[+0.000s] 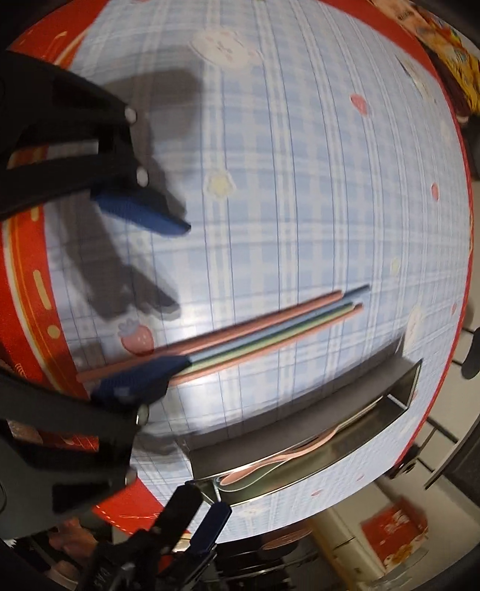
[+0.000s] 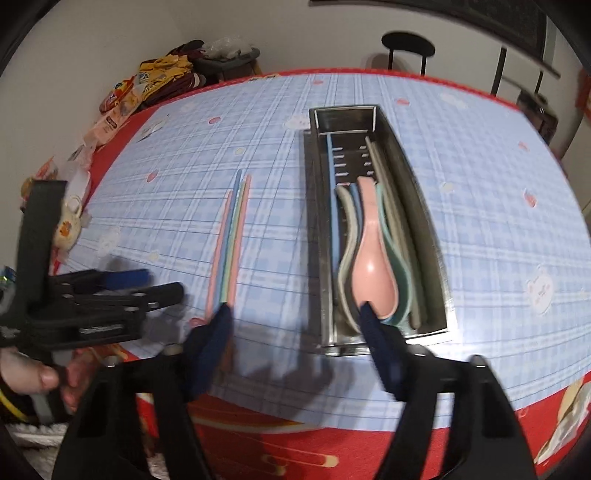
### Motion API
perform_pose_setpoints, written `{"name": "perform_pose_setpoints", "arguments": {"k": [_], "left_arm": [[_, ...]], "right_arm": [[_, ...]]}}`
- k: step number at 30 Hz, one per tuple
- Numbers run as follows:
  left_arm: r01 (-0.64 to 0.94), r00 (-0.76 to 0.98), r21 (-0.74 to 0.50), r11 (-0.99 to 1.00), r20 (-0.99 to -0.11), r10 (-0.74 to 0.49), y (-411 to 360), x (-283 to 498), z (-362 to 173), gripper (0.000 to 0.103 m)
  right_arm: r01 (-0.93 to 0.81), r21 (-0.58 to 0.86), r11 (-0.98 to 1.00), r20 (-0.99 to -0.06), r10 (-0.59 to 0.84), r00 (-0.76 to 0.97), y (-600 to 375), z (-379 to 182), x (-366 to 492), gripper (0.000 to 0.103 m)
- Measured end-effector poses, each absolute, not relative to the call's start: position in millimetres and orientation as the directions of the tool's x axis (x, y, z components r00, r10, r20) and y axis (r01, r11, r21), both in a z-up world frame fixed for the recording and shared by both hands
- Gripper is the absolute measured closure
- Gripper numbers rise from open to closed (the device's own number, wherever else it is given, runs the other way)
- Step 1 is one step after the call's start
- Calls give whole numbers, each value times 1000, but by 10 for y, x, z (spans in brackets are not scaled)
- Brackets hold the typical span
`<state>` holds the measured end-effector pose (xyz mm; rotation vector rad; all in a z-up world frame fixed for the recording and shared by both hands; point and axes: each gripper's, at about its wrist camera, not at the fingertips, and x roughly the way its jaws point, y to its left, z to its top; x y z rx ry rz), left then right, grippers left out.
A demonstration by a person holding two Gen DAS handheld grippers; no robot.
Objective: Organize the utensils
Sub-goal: 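Lower left tool around the pastel chopsticks while right tool approaches them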
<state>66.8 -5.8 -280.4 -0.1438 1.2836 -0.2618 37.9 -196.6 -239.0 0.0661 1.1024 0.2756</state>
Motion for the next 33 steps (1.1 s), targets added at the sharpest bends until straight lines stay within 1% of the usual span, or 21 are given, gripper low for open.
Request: {"name": "perform_pose_setpoints", "arguments": {"k": [1,2,3,5,6,9,12,15,18,22,23,27,33], "left_arm": [[114,265,-259,959,-922,-281,-72,682,-2797,48],[117,270,-271,955,-917,-294,-74,703,-2796,51],[119,275,-281,952,-912,-304,-77,727,-2795,54],[123,276,-303,945,-904,-326,-99,789,-2794,59],[125,275,-313,941,-901,-336,-110,819,-2800,60],[125,277,-344,931,-889,-366,-128,901,-2826,61],[129,267,-342,931,-892,-365,-161,955,-2870,67],[139,252,-334,932,-899,-359,-216,967,-2922,69],[151,262,-315,937,-901,-345,-260,993,-2925,69],[171,283,-250,953,-914,-290,-314,984,-2921,77],[178,288,-234,956,-917,-278,-333,977,-2922,77],[200,294,-178,963,-927,-233,-419,975,-2907,74],[201,295,-168,965,-929,-223,-425,980,-2912,74]], "right_arm": [[-187,197,962,-869,260,420,-1956,-2386,378,54],[-190,202,961,-869,265,419,-1946,-2381,381,60],[-197,205,959,-868,271,416,-1927,-2372,386,64],[-207,204,957,-866,275,418,-1898,-2354,383,68],[-209,205,956,-865,277,418,-1892,-2352,383,69],[-207,204,957,-865,275,419,-1891,-2348,385,69],[-193,205,959,-867,270,418,-1921,-2363,387,69],[-184,206,961,-869,266,417,-1947,-2379,390,69],[-183,206,961,-870,265,415,-1950,-2391,380,69],[-183,206,961,-872,265,411,-1958,-2406,380,69],[-183,206,961,-872,265,411,-1959,-2404,378,69],[-184,208,961,-871,268,412,-1960,-2403,383,69],[-184,209,960,-871,269,412,-1961,-2405,360,69]]}}
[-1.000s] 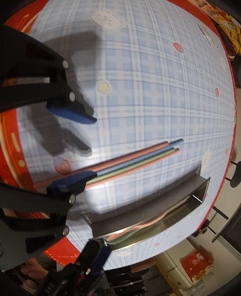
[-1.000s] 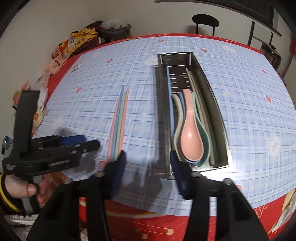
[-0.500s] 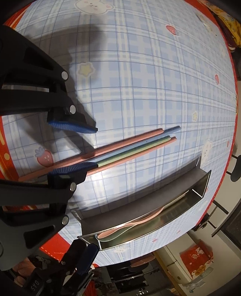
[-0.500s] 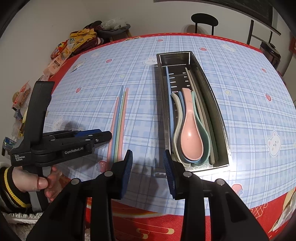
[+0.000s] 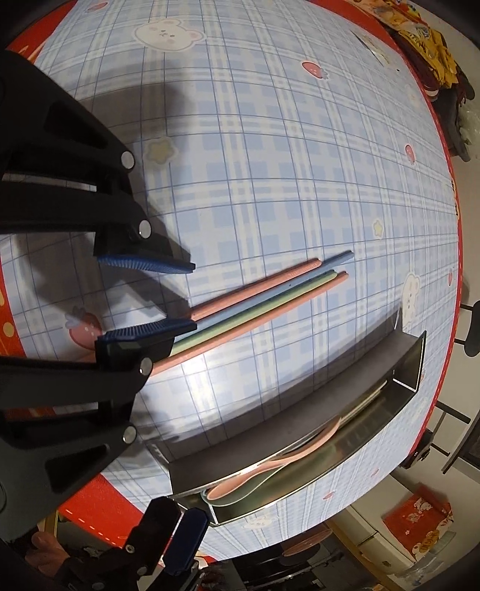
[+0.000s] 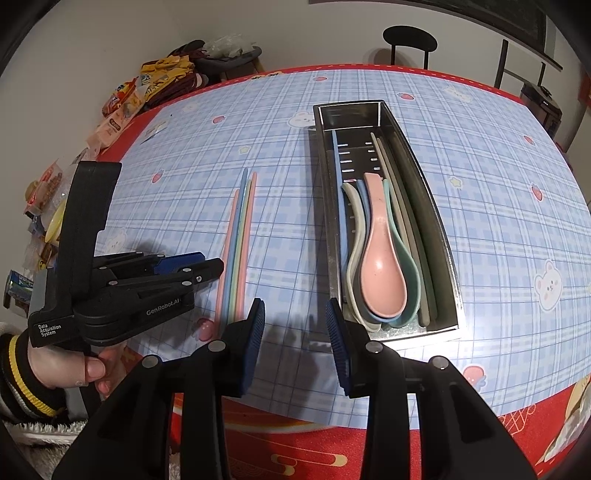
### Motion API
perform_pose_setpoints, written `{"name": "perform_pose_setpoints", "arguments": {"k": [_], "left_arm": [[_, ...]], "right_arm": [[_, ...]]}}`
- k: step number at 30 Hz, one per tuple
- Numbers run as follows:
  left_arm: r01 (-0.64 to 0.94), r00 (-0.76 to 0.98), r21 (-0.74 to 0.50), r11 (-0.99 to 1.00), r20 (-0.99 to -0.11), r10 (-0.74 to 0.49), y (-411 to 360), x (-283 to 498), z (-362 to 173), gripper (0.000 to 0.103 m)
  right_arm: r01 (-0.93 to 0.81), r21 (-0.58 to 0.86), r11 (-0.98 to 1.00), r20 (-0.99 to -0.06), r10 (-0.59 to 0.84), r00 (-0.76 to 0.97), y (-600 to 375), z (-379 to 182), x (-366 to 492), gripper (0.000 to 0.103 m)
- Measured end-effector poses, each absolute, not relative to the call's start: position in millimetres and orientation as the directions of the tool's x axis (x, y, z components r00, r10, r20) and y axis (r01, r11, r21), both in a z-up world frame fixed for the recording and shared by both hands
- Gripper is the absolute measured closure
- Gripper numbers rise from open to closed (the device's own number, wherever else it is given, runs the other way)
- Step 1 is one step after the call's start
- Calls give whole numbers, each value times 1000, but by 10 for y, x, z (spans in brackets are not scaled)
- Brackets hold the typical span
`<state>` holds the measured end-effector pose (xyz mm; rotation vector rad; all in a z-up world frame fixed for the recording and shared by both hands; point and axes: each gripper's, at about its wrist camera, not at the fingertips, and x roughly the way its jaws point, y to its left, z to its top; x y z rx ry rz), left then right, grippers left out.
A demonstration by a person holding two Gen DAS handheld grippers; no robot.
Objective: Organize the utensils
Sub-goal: 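Lower left tool around the pastel chopsticks while right tool approaches them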
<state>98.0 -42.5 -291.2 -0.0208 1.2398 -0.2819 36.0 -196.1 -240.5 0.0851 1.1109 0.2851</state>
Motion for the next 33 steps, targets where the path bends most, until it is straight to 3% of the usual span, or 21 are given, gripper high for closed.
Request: {"name": "perform_pose_setpoints", "arguments": {"k": [28,33], "left_arm": [[252,291,-118,961,-937,-192,-482,889,-2924,70],[275,293,-98,957,-939,-180,-492,869,-2919,74]], "right_arm": [[-223,207,953,-877,282,390,-1866,-2412,447,69],[-249,198,948,-881,284,377,-1771,-2427,502,69]]}}
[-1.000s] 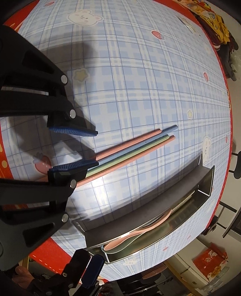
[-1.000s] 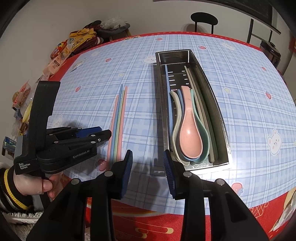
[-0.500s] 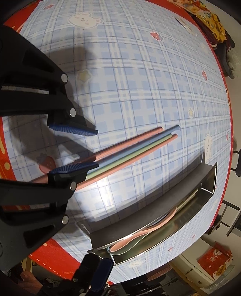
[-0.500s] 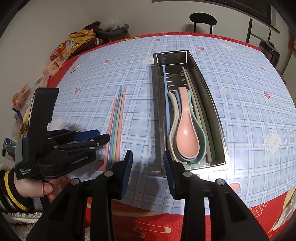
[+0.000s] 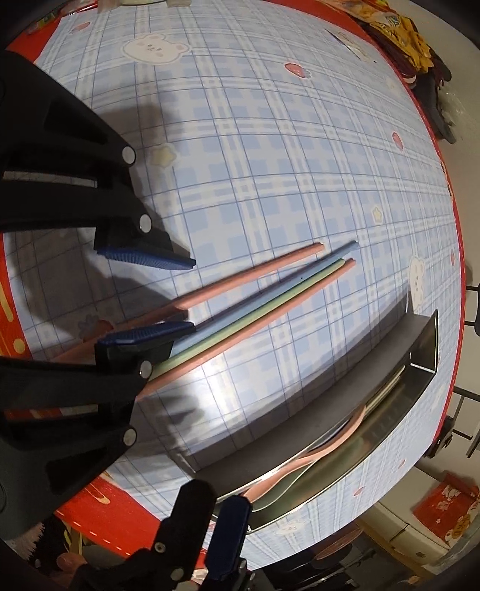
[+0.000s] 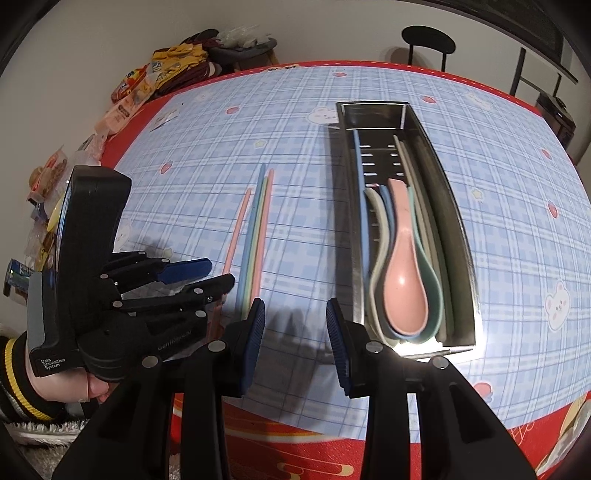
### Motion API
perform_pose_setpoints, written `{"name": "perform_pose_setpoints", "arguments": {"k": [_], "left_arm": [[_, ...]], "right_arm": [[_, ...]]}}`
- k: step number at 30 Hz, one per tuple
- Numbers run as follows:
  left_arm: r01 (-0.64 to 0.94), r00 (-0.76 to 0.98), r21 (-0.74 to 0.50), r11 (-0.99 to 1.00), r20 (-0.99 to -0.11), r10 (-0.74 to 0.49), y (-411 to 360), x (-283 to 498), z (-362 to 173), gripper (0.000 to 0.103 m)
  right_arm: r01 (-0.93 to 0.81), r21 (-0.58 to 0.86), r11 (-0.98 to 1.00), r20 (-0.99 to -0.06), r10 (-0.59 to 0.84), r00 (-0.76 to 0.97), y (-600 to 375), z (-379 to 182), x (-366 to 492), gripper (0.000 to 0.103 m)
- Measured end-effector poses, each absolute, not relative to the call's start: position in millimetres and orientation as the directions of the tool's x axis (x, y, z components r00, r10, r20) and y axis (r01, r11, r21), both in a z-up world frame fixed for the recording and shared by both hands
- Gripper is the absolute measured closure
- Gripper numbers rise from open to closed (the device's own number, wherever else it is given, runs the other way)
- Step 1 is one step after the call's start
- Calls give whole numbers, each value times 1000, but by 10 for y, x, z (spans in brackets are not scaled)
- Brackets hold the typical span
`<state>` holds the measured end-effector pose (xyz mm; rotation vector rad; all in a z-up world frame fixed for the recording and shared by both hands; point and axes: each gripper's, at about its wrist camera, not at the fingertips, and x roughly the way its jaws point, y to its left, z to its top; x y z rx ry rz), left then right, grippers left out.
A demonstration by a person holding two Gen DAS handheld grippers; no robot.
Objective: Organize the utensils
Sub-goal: 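Lower left tool around the pastel chopsticks while right tool approaches them, then grasp one pink chopstick with left tool while right tool grasps the other pink chopstick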
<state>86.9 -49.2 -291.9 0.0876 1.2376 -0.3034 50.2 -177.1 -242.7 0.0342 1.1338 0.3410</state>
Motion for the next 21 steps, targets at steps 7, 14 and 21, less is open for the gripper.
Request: {"name": "perform_pose_setpoints", "arguments": {"k": [7,14,21], "left_arm": [[200,285,-148,969,-937,-202,-221,849,-2926,90],[148,273,-208,967,-931,-243,60,735,-2944,90],[119,266,-227,967,-931,-251,246,622,-2953,90]], "right_arm": [[-311,172,935,-899,278,337,-1573,-2531,650,79],[-360,155,920,-930,259,262,-1272,-2769,832,89],[-357,138,924,-944,232,234,-1136,-2902,873,91]]}}
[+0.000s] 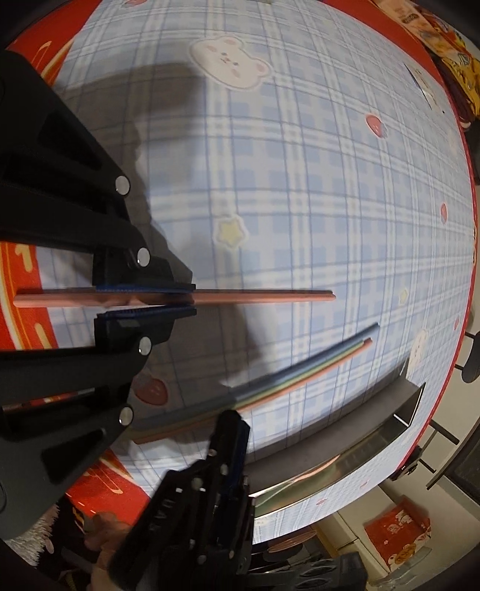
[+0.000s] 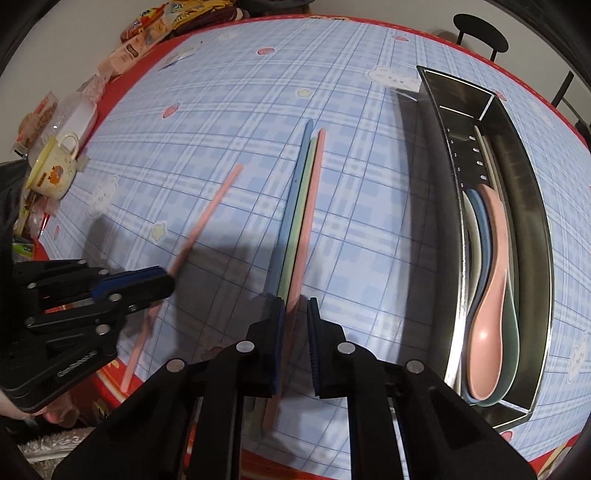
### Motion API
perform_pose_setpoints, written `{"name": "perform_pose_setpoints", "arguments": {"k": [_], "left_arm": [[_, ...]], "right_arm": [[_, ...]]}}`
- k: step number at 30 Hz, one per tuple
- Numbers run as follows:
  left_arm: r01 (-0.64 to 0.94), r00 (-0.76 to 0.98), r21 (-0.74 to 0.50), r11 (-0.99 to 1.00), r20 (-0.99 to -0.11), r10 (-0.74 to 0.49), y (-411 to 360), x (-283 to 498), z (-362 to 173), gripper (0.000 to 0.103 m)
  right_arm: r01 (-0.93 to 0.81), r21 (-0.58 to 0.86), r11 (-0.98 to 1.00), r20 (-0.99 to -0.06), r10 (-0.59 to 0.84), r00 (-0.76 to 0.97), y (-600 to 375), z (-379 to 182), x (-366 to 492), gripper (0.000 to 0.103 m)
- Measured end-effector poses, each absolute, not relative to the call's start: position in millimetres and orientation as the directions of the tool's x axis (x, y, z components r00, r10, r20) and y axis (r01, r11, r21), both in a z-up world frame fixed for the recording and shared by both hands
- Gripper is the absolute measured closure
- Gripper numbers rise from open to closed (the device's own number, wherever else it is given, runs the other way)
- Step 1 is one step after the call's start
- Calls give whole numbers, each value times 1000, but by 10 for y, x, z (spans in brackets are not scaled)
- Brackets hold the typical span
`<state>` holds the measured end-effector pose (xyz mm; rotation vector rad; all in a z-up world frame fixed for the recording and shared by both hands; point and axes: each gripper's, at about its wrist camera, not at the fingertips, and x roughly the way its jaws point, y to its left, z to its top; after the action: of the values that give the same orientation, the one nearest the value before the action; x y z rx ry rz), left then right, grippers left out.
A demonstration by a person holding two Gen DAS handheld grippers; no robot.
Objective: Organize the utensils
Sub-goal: 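Grasp one pink chopstick with left tool while right tool grasps the other pink chopstick, then lift and carry both pink chopsticks over the steel caddy with both tools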
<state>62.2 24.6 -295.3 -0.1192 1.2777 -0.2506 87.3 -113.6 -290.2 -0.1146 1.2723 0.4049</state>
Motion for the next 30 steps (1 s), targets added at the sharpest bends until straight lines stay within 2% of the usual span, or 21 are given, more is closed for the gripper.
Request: {"name": "perform_pose_setpoints", "arguments": {"k": [16,21,30], "left_arm": [[105,271,-254,962,-923,-273,377,601,-2974,90],[105,268,-264,959,-921,-283,394,607,-2979,90],[133,288,-233,963,-921,-262,350,594,-2975,90]], "right_arm": [[-347,83,934,-945,184,269,-1080,-2944,967,92],[-382,15,924,-945,138,296,-1000,-2949,934,92],[-383,29,923,-943,152,295,-1009,-2968,959,92]]}}
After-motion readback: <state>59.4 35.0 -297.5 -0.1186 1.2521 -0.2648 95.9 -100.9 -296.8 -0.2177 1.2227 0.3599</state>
